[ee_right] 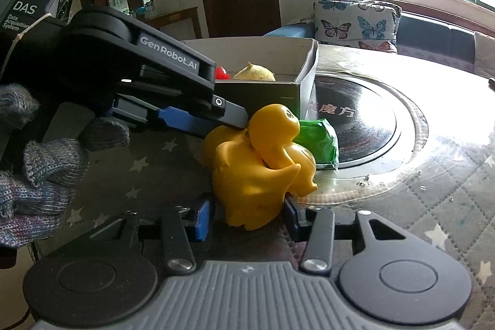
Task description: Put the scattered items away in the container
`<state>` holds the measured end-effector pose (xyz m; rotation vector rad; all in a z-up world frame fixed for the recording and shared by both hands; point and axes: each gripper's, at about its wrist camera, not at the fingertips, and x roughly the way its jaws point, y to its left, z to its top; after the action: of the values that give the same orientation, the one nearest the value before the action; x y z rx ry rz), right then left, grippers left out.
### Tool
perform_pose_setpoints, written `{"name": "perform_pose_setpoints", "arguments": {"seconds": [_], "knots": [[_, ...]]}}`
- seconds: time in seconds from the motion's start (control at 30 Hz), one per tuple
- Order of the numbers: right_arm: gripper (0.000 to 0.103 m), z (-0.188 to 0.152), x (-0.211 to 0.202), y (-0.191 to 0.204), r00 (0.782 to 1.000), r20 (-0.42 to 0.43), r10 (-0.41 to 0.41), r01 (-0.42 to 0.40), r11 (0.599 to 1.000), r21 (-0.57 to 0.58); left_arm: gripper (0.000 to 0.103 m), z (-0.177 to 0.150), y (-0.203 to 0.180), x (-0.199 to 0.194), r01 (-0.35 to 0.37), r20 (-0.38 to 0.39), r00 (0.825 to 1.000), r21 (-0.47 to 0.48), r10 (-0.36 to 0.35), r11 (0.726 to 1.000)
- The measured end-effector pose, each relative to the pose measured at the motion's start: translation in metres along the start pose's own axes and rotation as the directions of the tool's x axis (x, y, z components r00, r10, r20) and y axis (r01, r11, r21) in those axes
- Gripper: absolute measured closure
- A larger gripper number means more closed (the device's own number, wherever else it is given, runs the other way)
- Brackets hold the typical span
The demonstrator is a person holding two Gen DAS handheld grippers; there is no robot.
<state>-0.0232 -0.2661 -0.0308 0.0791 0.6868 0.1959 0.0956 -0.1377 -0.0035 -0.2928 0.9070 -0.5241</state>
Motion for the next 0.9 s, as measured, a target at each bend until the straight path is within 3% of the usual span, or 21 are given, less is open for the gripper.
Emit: {"name": "perform_pose_setpoints", "arguments": {"seconds": [0.2,0.47,0.9], "knots": [[0.060,0.002,0.000,0.005,1.000,-0.003,-0.002,0.002,1.000,-0.010,0.068,0.001,0.005,0.003,0.027,-0.005,1.000,-0.004,-0.027,1.000],[0.060,-0.003,-0.006,0.012,0.999,-0.017,0.032,-0.032,0.999,-0.006,0.069,-0.004,0.002,-0.009,0.009,-0.018,1.000,0.029,-0.009,1.000],[0.056,-0.002,-0.015,0.013,0.999,0.007,0.042,-0.042,0.999,-0.007,0.067,-0.009,0.003,-0.016,0.010,-0.010,1.000,0.036,-0.009,0.999]]}}
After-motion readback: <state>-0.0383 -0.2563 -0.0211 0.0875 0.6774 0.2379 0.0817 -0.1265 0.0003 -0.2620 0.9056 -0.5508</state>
